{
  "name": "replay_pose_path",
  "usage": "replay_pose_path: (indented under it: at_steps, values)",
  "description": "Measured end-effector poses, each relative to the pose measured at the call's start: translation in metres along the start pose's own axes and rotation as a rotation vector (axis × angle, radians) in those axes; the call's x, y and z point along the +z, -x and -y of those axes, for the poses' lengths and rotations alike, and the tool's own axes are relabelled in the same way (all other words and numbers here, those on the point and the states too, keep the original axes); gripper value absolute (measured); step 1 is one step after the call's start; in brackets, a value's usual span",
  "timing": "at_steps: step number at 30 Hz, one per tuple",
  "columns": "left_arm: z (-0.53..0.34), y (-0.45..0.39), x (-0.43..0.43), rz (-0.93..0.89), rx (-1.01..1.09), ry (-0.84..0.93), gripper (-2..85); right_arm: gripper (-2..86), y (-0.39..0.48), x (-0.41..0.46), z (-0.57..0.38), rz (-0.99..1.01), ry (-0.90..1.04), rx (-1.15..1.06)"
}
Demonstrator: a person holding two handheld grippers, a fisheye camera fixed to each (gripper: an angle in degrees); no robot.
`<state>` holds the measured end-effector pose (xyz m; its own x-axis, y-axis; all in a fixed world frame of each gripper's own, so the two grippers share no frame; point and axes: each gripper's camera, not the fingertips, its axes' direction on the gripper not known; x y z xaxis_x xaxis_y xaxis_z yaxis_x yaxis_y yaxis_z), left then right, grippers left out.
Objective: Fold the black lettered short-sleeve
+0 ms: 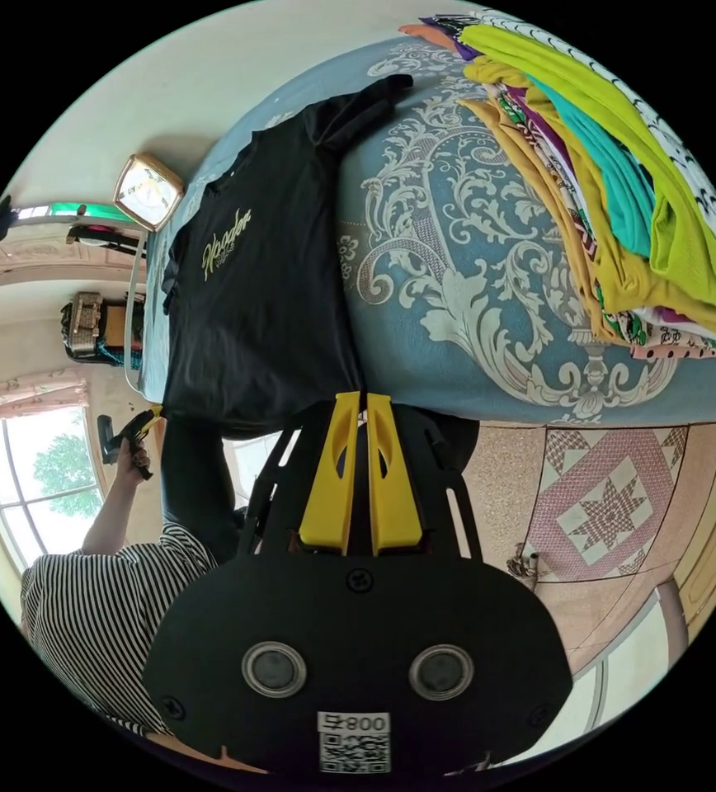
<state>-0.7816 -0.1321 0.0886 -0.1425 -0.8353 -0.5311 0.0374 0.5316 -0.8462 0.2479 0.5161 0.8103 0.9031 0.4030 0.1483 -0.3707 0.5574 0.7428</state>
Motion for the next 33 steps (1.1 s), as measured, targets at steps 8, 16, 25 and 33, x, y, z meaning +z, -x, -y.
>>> replay_pose_path:
  at_steps: [8,16,25,33]
  values:
    - [0.013,-0.046,-0.024,-0.021,-0.006,-0.1,0.2,0.2,0.005,-0.014,-0.013,0.004,-0.084,0.103]
    - [0.077,-0.165,0.014,0.069,0.205,0.002,0.2,0.1,0.103,0.01,0.026,-0.257,-0.026,-0.132]
    - [0.126,-0.245,0.064,0.204,0.2,0.173,0.1,0.1,0.145,0.044,0.03,-0.417,-0.025,-0.243]
    - [0.167,-0.376,0.08,0.201,0.407,0.115,0.1,0.1,0.182,0.03,0.041,-0.29,-0.094,-0.244]
